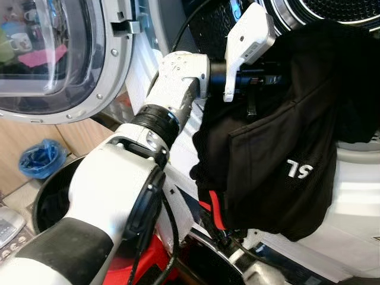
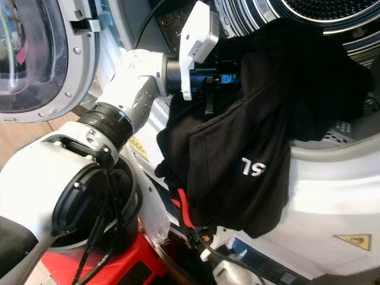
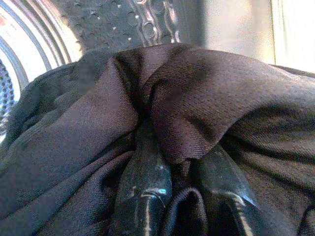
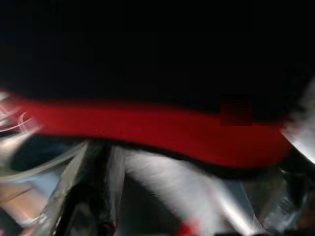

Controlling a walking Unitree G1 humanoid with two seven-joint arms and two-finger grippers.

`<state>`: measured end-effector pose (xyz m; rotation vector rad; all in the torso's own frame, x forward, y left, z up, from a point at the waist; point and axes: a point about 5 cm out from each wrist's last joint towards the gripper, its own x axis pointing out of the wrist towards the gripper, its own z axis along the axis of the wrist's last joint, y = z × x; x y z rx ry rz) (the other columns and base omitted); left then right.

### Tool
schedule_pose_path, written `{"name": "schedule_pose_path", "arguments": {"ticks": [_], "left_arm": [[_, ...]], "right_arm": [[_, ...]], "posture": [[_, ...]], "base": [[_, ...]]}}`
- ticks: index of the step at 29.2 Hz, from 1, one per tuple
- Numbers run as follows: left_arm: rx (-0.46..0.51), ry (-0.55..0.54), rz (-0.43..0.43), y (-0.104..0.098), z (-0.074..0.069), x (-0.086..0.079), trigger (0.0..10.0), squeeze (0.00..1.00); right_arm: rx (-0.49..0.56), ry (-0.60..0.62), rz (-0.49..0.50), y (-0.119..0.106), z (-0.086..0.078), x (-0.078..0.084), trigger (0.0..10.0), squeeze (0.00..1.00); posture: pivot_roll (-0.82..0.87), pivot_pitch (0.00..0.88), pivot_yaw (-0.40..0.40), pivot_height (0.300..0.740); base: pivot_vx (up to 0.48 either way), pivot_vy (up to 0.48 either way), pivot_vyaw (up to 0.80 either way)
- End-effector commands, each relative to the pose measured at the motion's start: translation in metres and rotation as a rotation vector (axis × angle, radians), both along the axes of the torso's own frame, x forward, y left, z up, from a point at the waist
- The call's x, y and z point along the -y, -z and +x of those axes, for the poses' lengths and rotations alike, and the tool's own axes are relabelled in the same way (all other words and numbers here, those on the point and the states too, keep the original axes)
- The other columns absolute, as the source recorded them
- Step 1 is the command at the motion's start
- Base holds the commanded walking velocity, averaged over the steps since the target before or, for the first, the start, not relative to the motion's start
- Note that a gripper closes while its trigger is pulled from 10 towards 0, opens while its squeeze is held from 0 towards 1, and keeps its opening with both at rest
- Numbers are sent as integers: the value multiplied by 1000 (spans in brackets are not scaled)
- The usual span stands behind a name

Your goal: Clothes washing

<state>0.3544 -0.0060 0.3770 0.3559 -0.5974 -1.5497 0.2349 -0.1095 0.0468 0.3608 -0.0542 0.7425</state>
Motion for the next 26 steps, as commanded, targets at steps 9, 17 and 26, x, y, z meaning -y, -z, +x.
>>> {"name": "schedule_pose_path", "arguments": {"ticks": [9,17,26], "left_arm": [[-6,7,13,0,0,-1,0,0],[-8,8,12,1,1,-2,0,0],[-8,18,10,1,0,-1,0,0]], "right_arm": [[-127,-363,-114,14,-86,25,10000,0],[123,-342,48,-66,-78,24,10000,0],[309,-331,51,-117,-56,2,10000,0]], "posture": [[19,124,-14,740],[14,133,-16,740],[23,131,-15,740]], "base": [[0,0,0],[0,0,0],[0,0,0]]}}
